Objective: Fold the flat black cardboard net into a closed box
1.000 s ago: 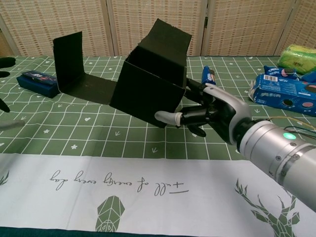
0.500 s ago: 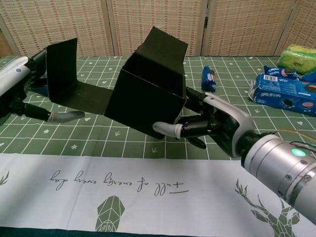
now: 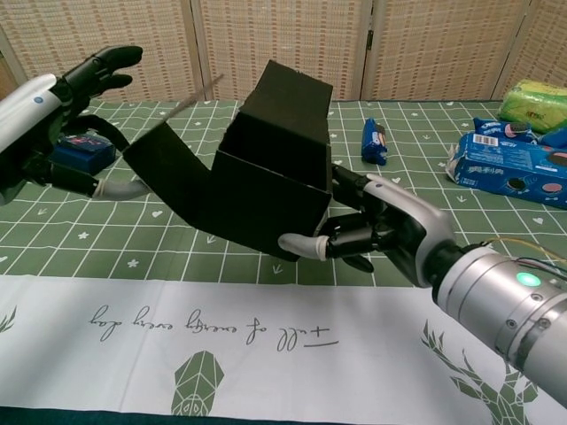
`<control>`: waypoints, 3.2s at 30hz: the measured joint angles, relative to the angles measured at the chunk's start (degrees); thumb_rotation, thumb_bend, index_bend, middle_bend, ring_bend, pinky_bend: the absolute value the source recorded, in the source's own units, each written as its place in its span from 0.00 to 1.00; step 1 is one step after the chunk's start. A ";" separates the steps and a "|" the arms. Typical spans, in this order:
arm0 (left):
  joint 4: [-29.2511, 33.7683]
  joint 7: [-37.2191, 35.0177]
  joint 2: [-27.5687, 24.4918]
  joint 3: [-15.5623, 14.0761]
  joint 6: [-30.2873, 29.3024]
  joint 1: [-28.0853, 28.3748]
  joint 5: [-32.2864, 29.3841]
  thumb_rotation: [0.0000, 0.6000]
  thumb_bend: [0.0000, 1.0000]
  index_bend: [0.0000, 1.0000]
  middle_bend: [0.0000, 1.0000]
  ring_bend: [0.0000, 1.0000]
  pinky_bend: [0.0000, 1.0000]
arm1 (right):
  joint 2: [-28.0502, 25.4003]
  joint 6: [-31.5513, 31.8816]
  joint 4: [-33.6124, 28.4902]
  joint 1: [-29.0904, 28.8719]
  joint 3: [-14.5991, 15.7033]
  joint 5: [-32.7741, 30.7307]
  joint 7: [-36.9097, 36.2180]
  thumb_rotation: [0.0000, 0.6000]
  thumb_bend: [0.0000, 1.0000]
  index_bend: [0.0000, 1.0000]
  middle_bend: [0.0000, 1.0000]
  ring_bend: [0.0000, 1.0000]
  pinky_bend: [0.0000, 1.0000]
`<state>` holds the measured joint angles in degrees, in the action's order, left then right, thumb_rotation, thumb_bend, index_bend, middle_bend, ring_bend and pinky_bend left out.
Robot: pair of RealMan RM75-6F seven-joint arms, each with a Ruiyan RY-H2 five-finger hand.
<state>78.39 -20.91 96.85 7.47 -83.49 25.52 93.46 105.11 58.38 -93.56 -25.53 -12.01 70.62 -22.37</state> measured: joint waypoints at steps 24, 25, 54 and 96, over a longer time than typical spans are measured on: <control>-27.86 -8.34 10.75 -4.24 -4.85 5.92 9.00 1.00 0.11 0.41 0.28 0.35 0.54 | 2.89 -4.00 6.82 -3.97 -0.24 -4.59 9.47 1.00 0.54 0.23 0.33 0.65 0.89; -29.26 -8.63 11.34 -4.58 -5.20 6.11 9.34 1.00 0.11 0.41 0.28 0.35 0.54 | 3.05 -4.12 7.22 -4.09 -0.19 -4.68 9.71 1.00 0.54 0.23 0.33 0.65 0.89; -54.78 -11.58 22.88 -12.06 -13.15 8.25 11.91 1.00 0.11 0.40 0.31 0.52 0.56 | 5.49 -4.05 16.13 -4.76 3.25 1.85 8.78 1.00 0.54 0.23 0.32 0.65 0.89; -50.25 -14.05 19.70 -15.44 -9.30 9.99 10.11 1.00 0.11 0.41 0.34 0.57 0.56 | 4.44 -4.79 16.97 -5.90 3.65 4.63 9.02 1.00 0.57 0.23 0.31 0.65 0.89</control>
<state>28.14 -34.97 116.56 -7.97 -92.79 35.51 103.57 109.55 53.60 -76.59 -31.43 -8.36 75.26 -13.35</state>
